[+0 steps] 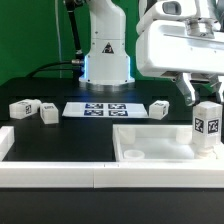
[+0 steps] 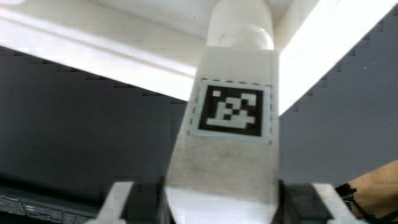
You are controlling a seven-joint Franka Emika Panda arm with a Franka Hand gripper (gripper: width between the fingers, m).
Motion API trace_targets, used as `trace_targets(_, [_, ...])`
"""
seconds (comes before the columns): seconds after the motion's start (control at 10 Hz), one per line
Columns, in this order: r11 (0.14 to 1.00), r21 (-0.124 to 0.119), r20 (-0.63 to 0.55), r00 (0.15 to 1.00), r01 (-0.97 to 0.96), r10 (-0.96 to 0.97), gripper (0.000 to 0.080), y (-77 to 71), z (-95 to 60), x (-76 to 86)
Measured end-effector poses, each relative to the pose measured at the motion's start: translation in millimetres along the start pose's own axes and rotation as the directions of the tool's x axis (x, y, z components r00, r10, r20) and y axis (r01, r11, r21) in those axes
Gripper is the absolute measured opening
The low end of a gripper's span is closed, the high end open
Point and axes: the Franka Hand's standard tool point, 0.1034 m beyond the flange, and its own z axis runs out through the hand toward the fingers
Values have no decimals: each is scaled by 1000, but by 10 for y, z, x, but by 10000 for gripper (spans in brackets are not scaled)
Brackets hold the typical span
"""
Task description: Assemble square table
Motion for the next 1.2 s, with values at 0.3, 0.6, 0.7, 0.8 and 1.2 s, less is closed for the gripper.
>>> trace_targets(0.3, [1000,-10,-23,1000,-13,13,289,-29,50,22])
trace_targets(0.6, [999,-23,-42,998,-44,43,289,-61,108,136])
trace_targets(0.7, [999,-22,-46,998,-48,47,289,-86,118,164])
trace_targets(0.8, [999,-22,-46,998,-48,47,289,-82,116,162])
trace_targets(1.2, [998,-19,-23,998,-52,52,289,-49,125,133])
